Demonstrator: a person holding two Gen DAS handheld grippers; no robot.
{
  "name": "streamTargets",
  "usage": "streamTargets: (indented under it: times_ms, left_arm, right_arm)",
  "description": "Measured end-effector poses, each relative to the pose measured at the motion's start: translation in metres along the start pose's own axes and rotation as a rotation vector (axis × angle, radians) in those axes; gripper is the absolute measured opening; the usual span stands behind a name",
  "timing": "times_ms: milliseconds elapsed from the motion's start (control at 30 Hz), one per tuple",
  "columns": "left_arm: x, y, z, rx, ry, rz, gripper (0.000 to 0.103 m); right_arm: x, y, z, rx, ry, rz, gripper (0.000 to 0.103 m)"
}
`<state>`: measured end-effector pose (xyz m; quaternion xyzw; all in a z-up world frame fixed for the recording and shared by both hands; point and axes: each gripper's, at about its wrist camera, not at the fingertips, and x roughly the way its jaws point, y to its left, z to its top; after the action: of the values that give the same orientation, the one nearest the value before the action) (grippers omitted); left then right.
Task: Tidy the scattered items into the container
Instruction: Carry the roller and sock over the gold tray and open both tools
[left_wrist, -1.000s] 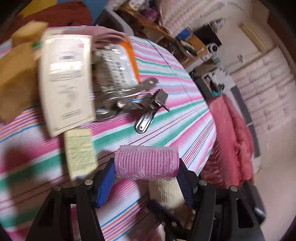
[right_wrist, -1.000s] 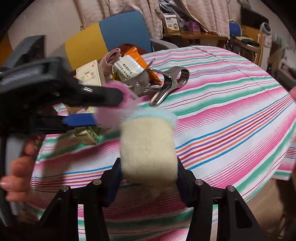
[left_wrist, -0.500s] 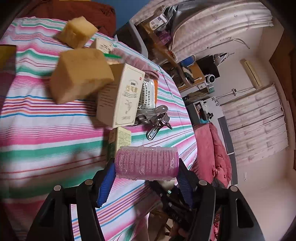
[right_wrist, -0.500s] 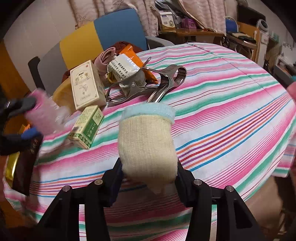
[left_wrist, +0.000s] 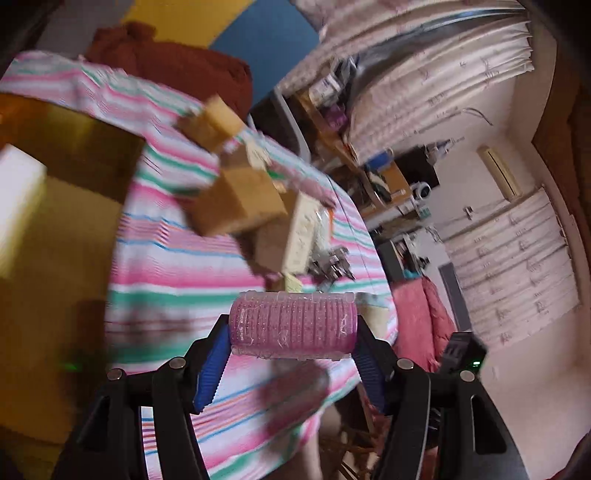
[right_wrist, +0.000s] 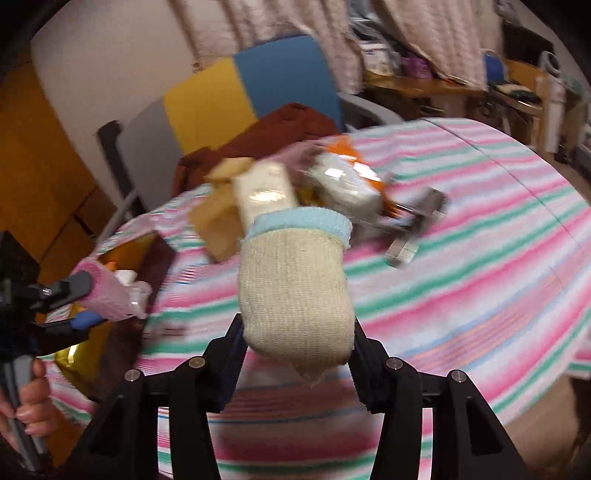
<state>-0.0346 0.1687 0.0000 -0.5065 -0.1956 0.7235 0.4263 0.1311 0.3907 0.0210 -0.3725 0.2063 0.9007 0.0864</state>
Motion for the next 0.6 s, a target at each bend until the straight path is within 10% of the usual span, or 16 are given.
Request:
streamTargets:
  times_ms: [600]
  left_arm:
    - [-0.077, 0.147, 0.095, -0.144, -0.139, 0.302, 0.064]
  right_arm:
    - [0.129, 0.207, 0.040, -0.169, 0.241, 0.306, 0.052]
